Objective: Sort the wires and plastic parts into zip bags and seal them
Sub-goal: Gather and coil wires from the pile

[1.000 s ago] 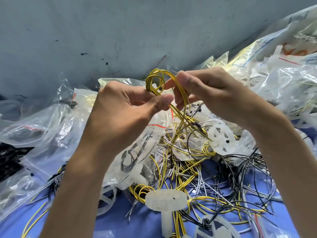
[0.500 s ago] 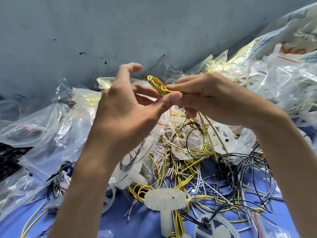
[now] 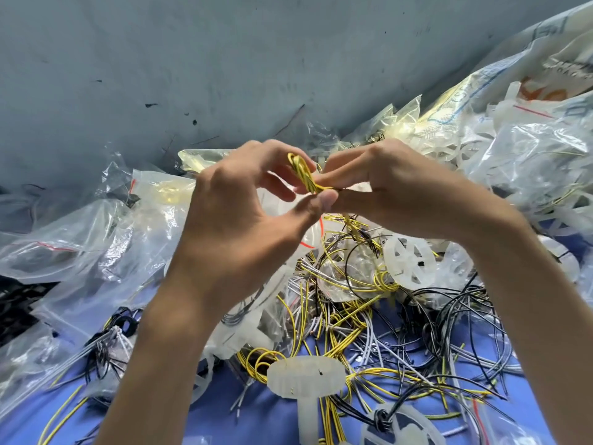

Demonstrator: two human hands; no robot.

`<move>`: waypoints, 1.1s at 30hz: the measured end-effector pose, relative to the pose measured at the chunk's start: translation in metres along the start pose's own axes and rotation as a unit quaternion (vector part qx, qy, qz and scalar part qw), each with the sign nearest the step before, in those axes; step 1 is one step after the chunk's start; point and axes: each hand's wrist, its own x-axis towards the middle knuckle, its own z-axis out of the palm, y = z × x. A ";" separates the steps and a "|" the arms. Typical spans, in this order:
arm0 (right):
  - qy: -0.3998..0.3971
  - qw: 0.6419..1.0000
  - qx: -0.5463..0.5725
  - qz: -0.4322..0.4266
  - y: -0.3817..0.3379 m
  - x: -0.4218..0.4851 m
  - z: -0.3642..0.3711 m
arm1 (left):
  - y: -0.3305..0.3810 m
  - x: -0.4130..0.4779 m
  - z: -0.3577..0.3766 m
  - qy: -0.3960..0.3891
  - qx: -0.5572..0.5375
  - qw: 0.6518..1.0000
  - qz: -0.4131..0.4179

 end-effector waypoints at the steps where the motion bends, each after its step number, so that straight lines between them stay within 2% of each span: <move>1: 0.001 1.000 -0.024 -0.010 0.001 0.000 0.001 | 0.001 -0.001 0.002 0.002 0.013 1.000 0.010; 5: 0.009 0.999 -0.032 -0.016 0.003 0.000 0.000 | 0.006 -0.003 0.008 0.006 0.050 0.998 0.047; 8: 0.002 0.999 0.028 -0.020 0.005 -0.004 -0.006 | 0.006 -0.002 0.006 0.002 0.047 0.997 0.059; 14: 0.004 0.987 0.154 0.034 0.016 -0.008 -0.013 | 0.002 -0.001 0.002 -0.026 0.015 0.997 0.071; 18: -0.003 0.985 0.166 0.047 0.014 -0.007 -0.011 | 0.001 -0.001 0.003 -0.016 0.024 0.996 0.079; 23: -0.007 0.988 0.145 0.052 0.011 -0.007 -0.010 | 0.004 -0.002 0.003 0.009 0.027 0.999 0.034; 25: 0.019 0.989 0.134 0.067 0.012 -0.007 -0.011 | 0.007 -0.003 0.004 0.023 0.042 0.999 0.021; 29: 0.125 0.976 0.127 0.126 0.022 -0.005 -0.014 | 0.018 -0.006 0.009 0.043 0.040 0.998 0.011; 31: 0.160 0.967 0.120 0.155 0.027 -0.005 -0.017 | 0.026 -0.008 0.010 0.028 -0.016 0.999 -0.001; 33: 0.186 0.961 0.110 0.174 0.029 -0.005 -0.018 | 0.032 -0.009 0.012 -0.027 -0.124 0.991 -0.035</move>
